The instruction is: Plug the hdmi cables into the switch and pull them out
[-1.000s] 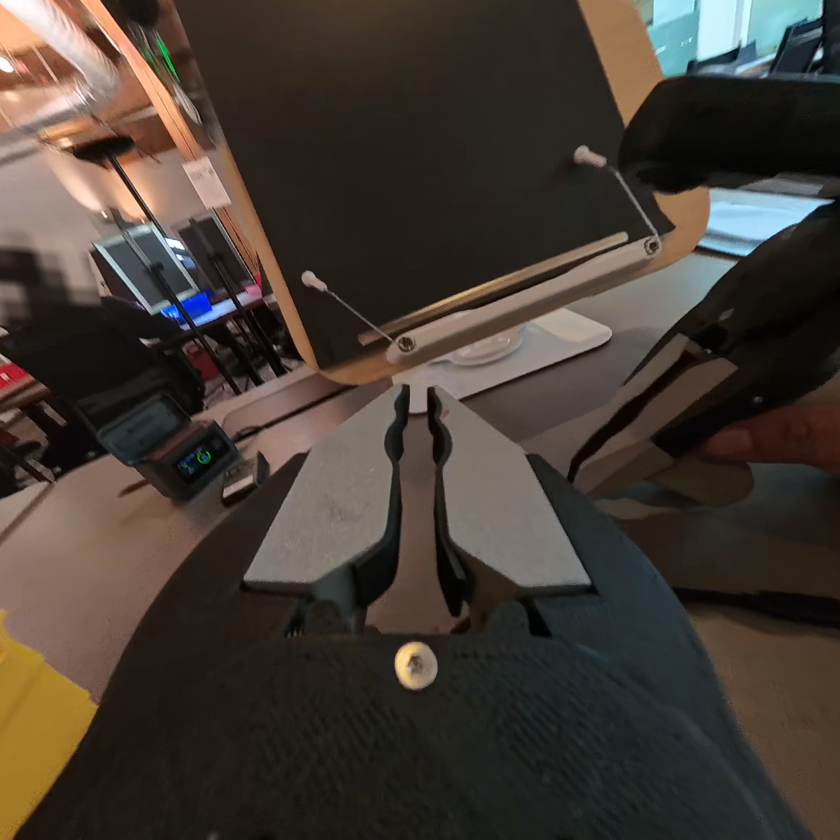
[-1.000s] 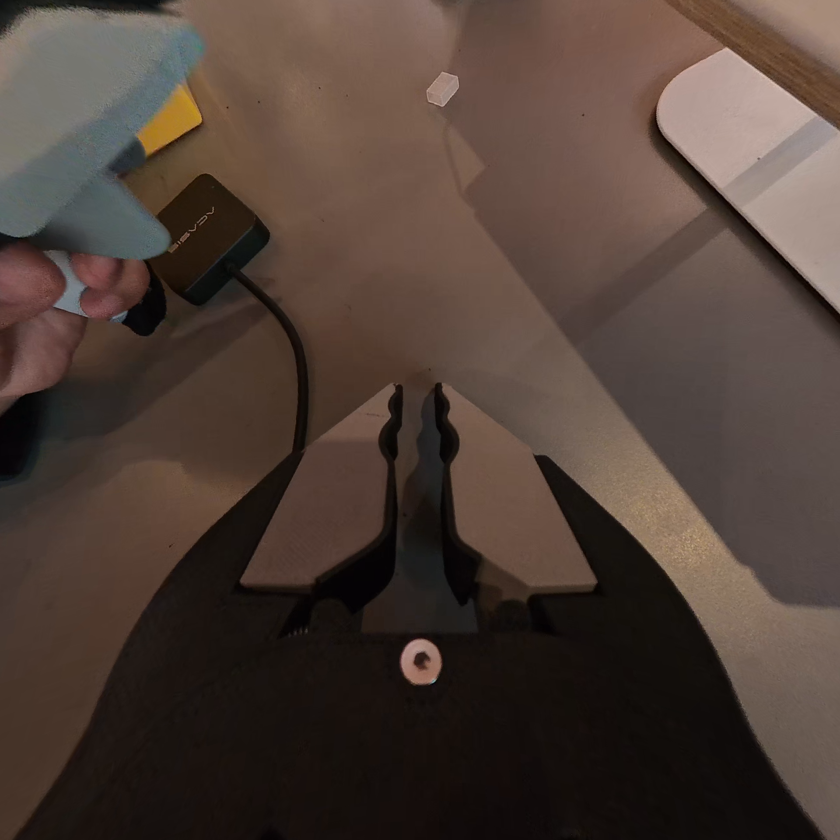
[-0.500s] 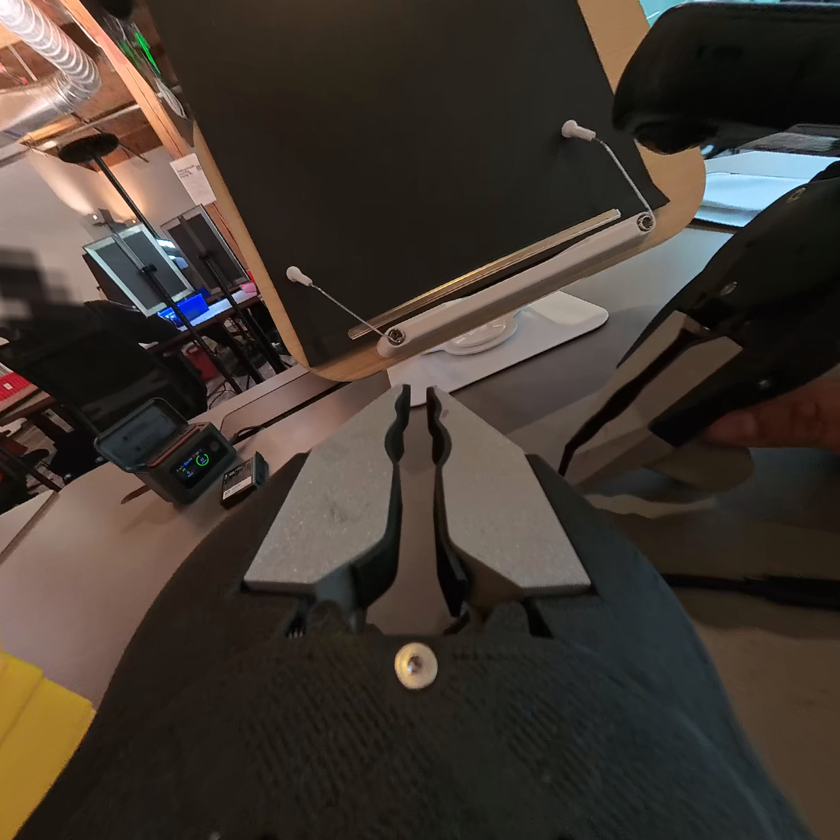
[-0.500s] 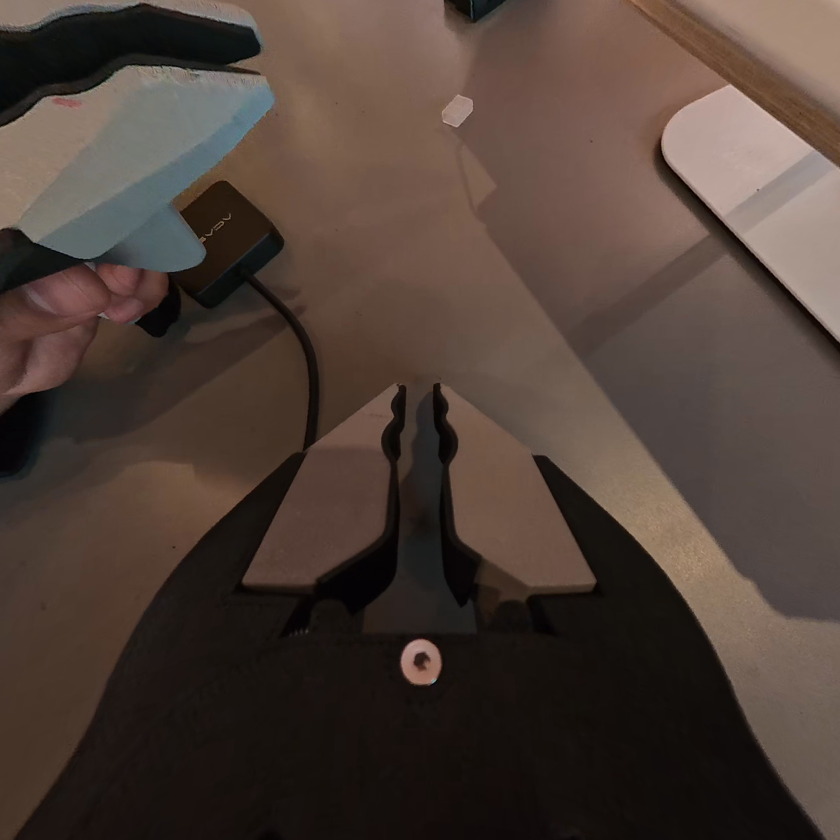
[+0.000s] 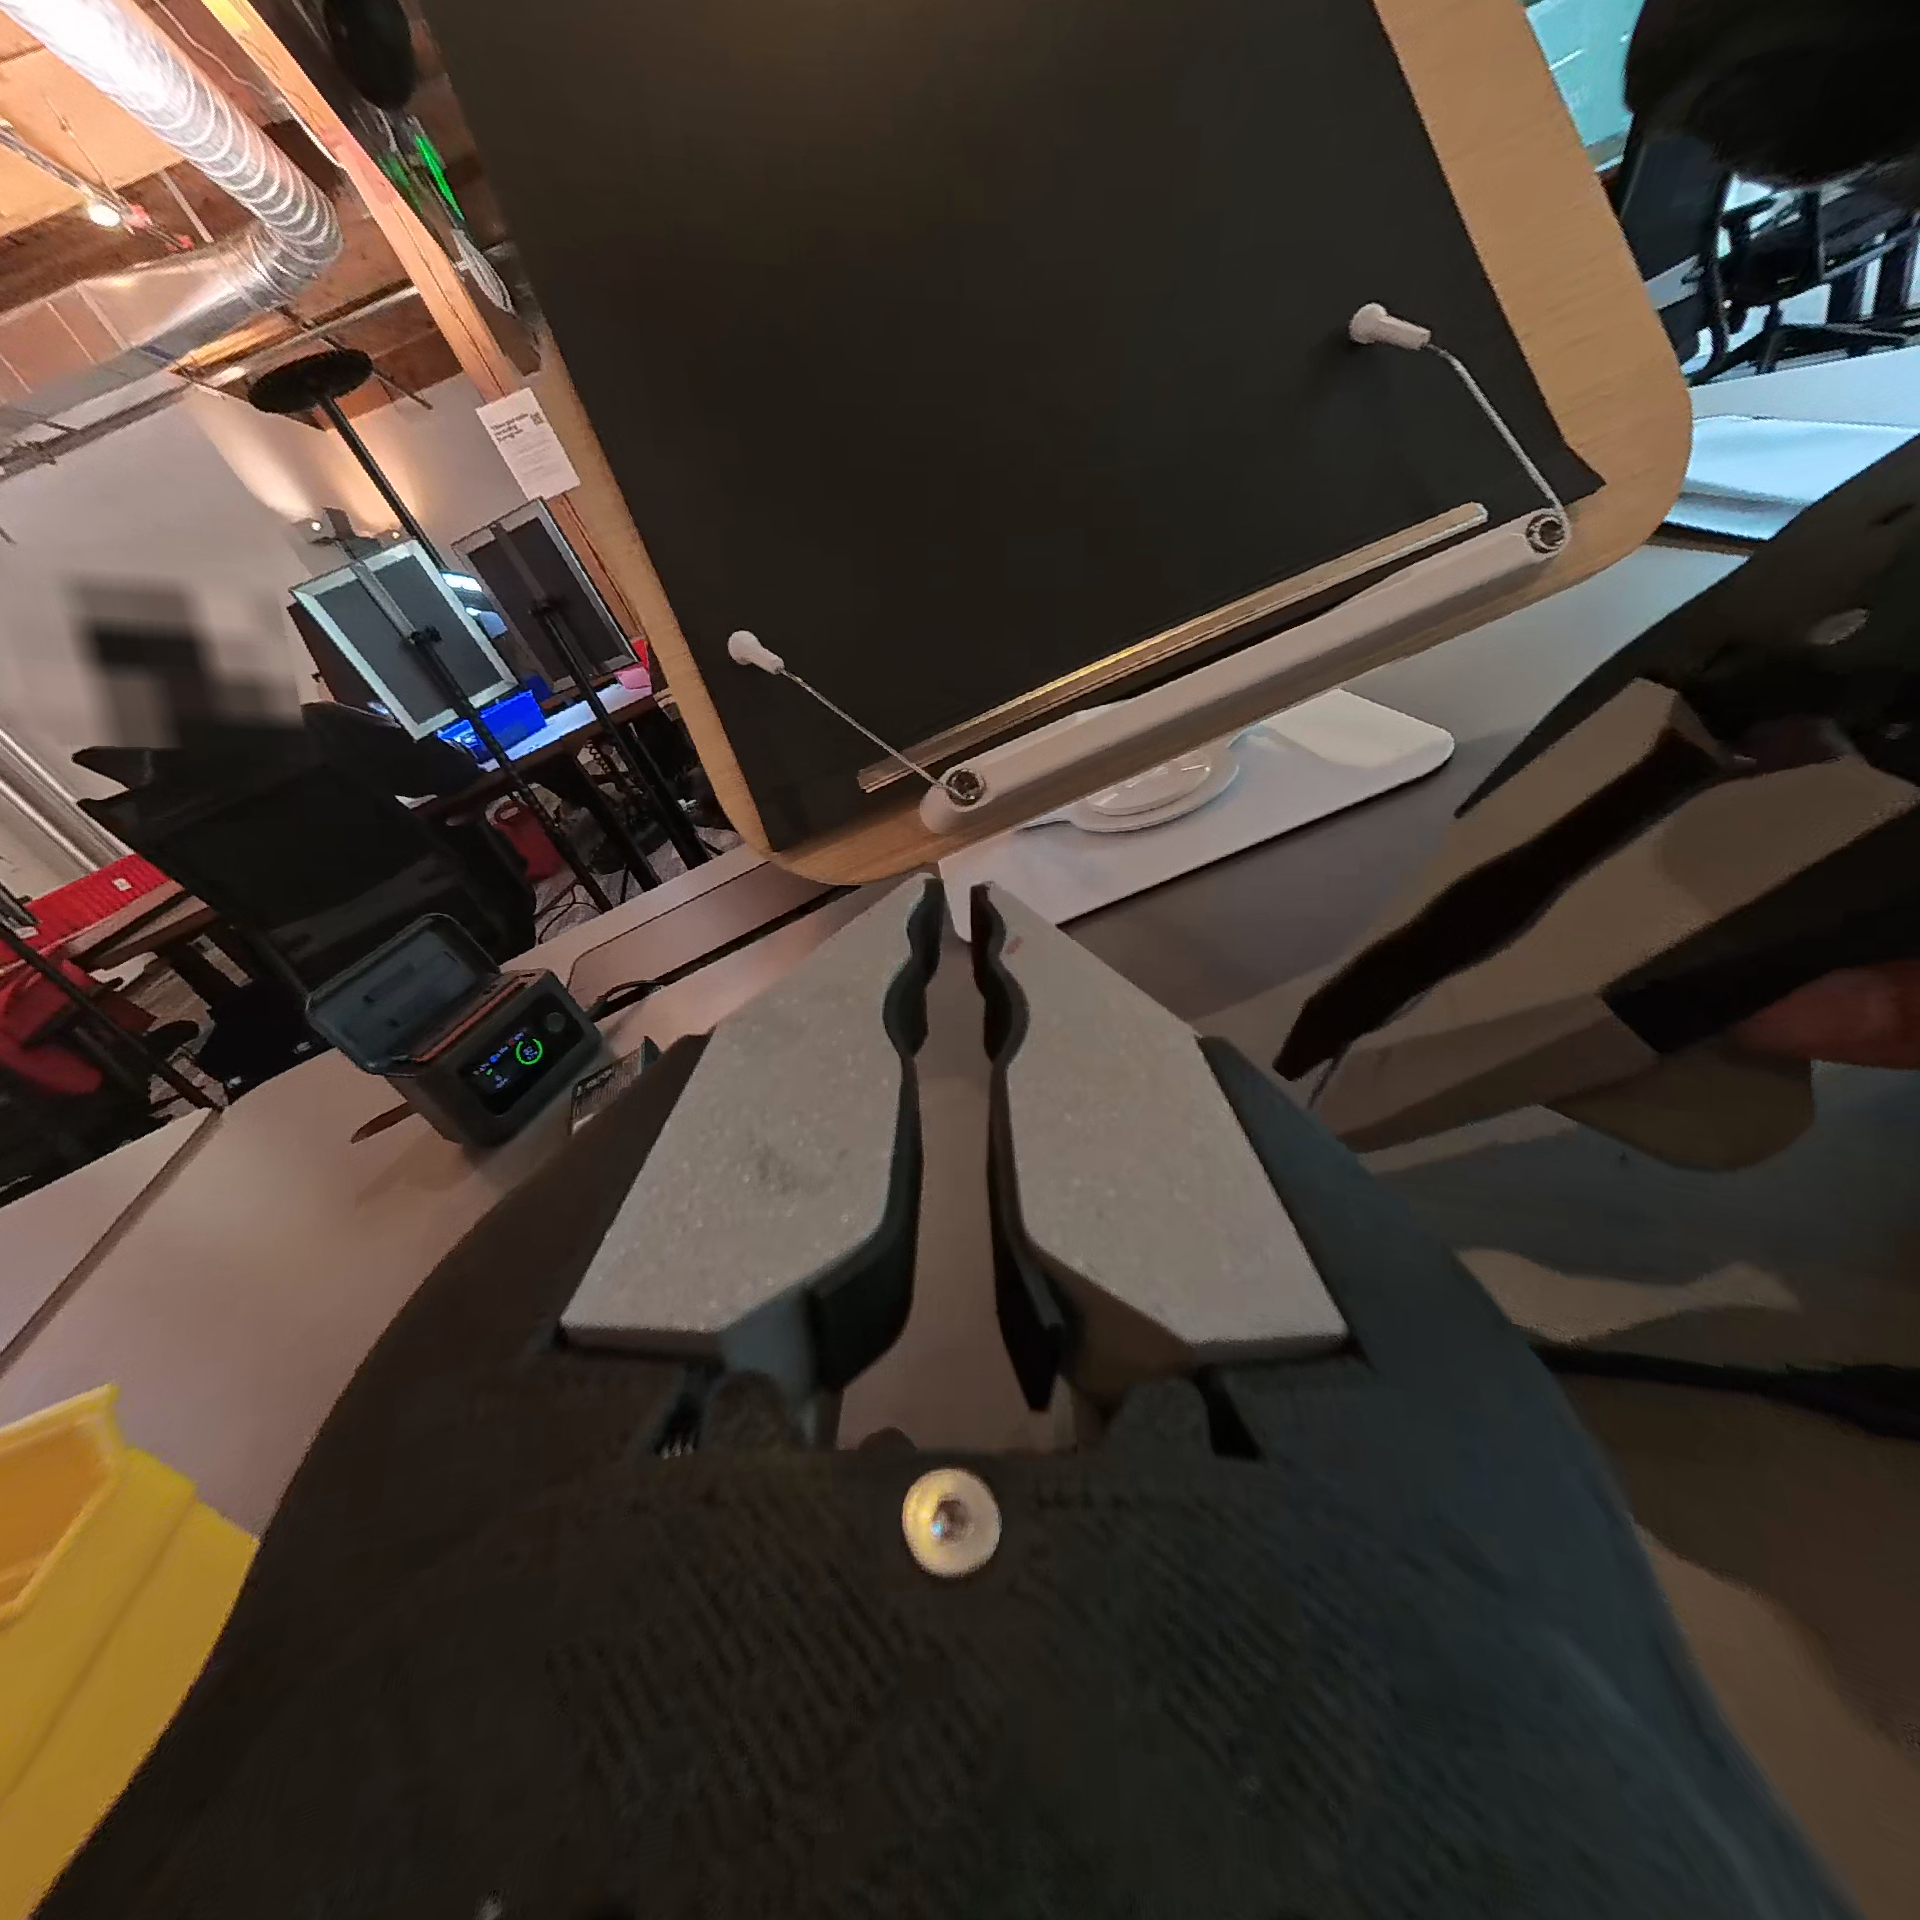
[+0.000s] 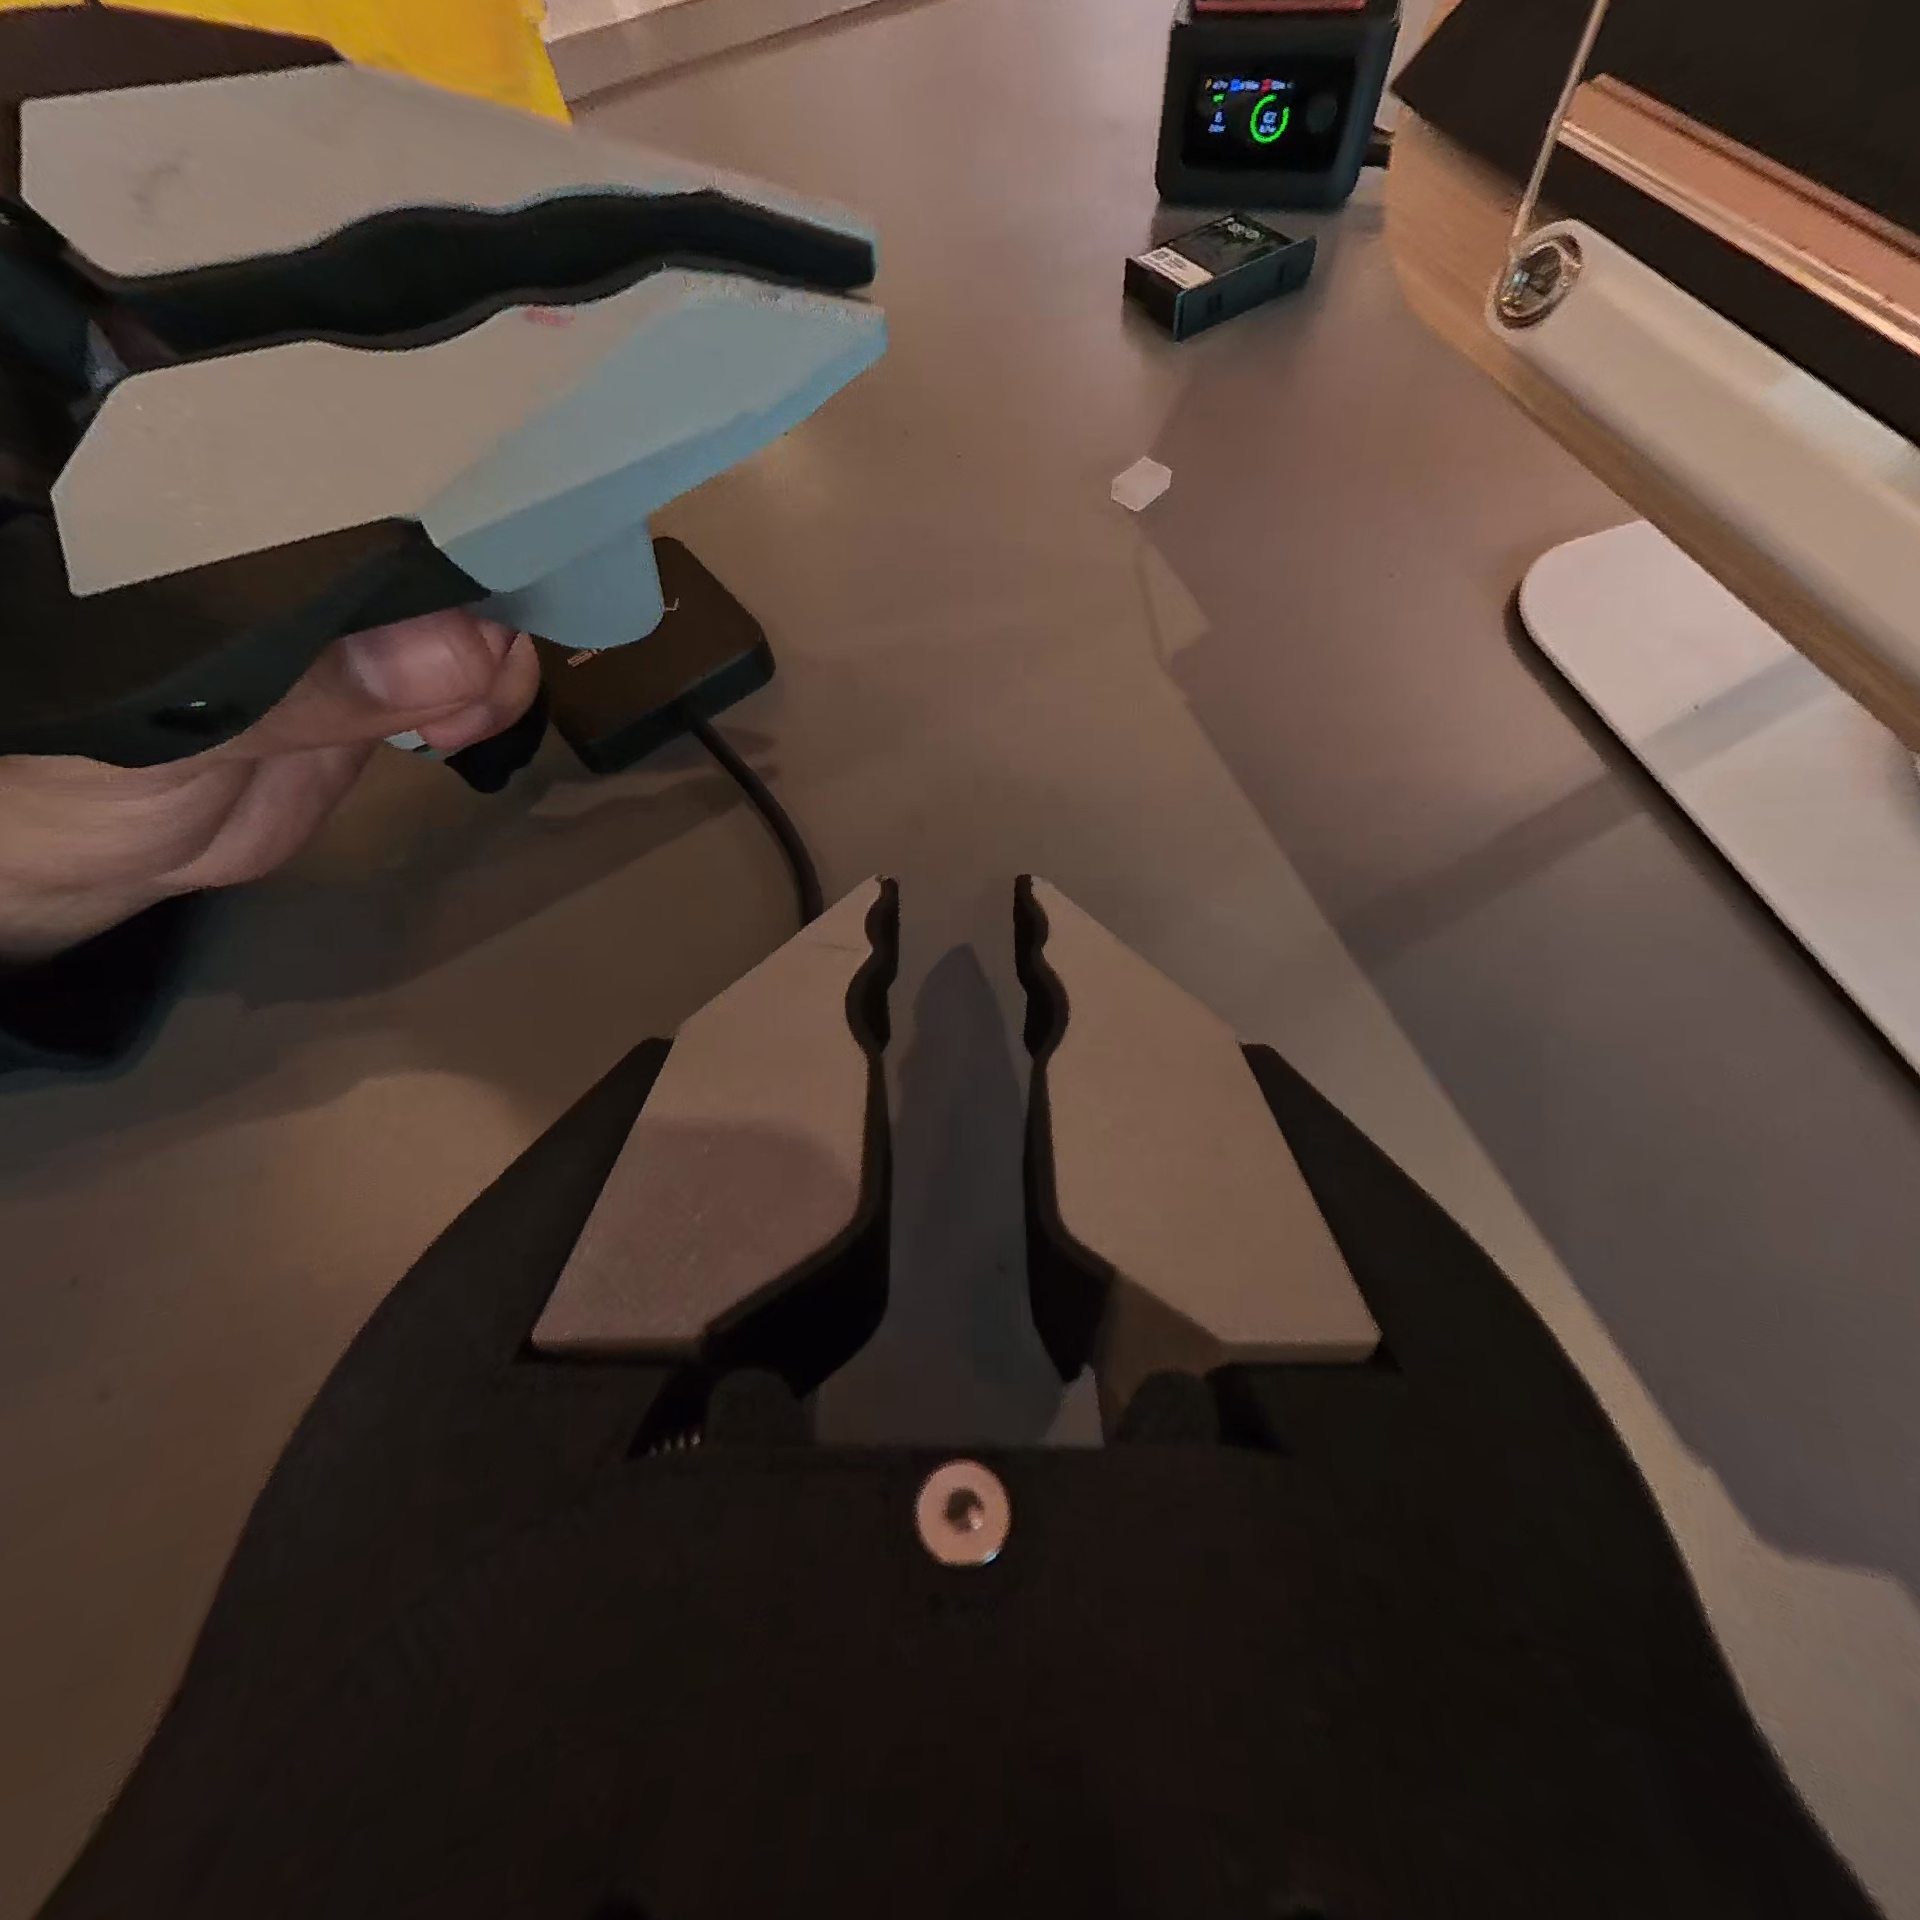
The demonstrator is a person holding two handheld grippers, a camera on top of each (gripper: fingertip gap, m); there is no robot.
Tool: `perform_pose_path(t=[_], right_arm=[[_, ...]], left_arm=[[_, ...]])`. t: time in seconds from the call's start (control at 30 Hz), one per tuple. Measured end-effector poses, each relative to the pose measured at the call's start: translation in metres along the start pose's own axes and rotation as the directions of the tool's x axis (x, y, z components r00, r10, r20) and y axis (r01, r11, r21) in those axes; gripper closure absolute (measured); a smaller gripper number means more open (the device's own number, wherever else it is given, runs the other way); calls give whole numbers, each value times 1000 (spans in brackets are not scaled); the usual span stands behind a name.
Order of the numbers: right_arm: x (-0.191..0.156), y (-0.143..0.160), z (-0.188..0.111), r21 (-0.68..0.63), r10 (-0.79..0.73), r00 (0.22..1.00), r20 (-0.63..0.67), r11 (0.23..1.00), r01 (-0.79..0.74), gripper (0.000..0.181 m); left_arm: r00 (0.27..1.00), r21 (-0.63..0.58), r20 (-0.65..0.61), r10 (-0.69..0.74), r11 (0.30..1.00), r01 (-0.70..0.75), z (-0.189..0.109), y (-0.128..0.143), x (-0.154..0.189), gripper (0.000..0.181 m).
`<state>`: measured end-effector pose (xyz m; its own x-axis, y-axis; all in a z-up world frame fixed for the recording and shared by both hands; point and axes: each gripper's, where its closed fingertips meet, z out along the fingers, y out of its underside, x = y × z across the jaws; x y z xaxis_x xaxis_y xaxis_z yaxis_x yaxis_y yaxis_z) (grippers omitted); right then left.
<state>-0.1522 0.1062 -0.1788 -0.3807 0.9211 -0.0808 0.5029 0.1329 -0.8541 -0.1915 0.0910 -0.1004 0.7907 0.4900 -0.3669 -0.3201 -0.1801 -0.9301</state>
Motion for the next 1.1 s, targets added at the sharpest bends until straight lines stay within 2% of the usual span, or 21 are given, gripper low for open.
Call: perform_pose_path(t=[0.43,0.67,0.87,0.97,1.03,1.1], right_arm=[[-4,7,4,-46,14,1000,26,999,-13,163],[-21,5,7,-43,-22,995,101,999,27,158],[-34,20,16,-142,-104,986,127,982,122,157],[-36,29,21,-206,-158,981,113,962,178,162],[-35,30,21,-203,-191,977,93,957,206,179],[-34,30,21,-204,-190,978,90,957,205,179]], left_arm=[[1000,-1,17,-17,1000,17,-1,1,-5,179],[1000,-6,7,-9,1000,9,0,2,-2,180],[1000,-15,0,-13,1000,13,1,4,-1,180],[1000,-16,-3,-3,1000,3,1,4,0,180],[1000,-18,-9,4,1000,-4,1,4,2,180],[1000,-19,-21,10,1000,-11,2,4,5,180]])
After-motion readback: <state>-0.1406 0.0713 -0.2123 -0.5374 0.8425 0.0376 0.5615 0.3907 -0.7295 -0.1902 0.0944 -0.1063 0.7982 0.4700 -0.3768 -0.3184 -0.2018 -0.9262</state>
